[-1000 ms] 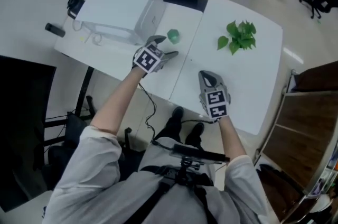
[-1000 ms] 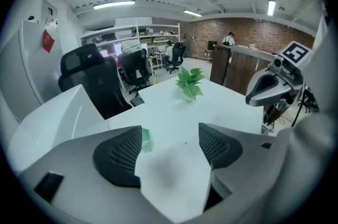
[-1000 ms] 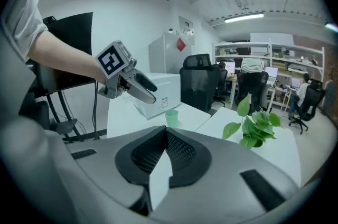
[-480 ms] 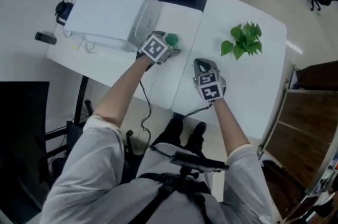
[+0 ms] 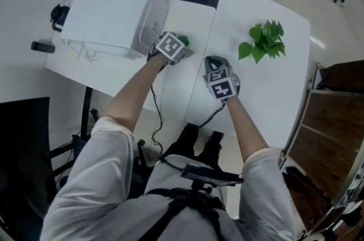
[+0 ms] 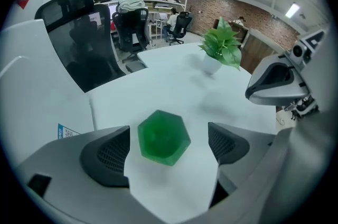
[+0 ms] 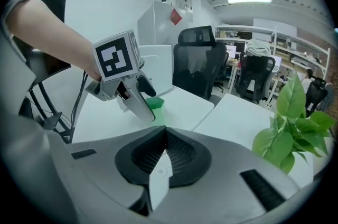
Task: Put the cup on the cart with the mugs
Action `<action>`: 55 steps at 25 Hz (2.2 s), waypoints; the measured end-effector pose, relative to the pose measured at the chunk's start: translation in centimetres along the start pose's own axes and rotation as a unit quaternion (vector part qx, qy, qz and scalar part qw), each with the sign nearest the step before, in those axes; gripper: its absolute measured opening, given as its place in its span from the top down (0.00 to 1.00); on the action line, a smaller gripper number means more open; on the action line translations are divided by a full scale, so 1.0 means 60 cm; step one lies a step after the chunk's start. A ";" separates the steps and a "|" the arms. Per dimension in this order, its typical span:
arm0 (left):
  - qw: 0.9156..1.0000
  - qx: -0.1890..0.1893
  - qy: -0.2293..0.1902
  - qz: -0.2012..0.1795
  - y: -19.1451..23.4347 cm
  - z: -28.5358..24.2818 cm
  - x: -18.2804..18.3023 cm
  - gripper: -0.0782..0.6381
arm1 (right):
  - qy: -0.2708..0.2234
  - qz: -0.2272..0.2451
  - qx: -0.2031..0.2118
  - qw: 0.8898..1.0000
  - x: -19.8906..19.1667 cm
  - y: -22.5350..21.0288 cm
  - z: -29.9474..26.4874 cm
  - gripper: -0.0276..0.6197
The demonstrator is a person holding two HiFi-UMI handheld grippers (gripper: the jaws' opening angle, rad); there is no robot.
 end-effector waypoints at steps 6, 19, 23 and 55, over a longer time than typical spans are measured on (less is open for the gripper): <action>1.000 -0.006 0.013 0.011 0.002 -0.028 -0.002 0.25 | 0.003 -0.008 -0.004 1.000 -0.002 -0.006 -0.003 0.94; 1.000 -0.010 0.010 0.005 0.001 -0.014 0.003 0.43 | 0.004 -0.004 -0.005 1.000 0.001 -0.004 -0.001 0.94; 1.000 -0.021 0.006 -0.007 -0.008 0.010 0.013 0.43 | 0.004 0.003 0.000 1.000 0.004 0.007 0.005 0.94; 0.964 -0.042 -0.252 -0.074 -0.270 0.273 0.122 0.43 | -0.066 -0.080 -0.134 0.986 -0.088 0.010 0.344 0.94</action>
Point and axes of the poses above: the fingertips, and each gripper's own axes: z backward along the fingers, y to its left, x out of its top, the point moved 5 cm from there along z, backward along the fingers, and after that the axes turned 11 degrees about x, right-handed, at the moved point
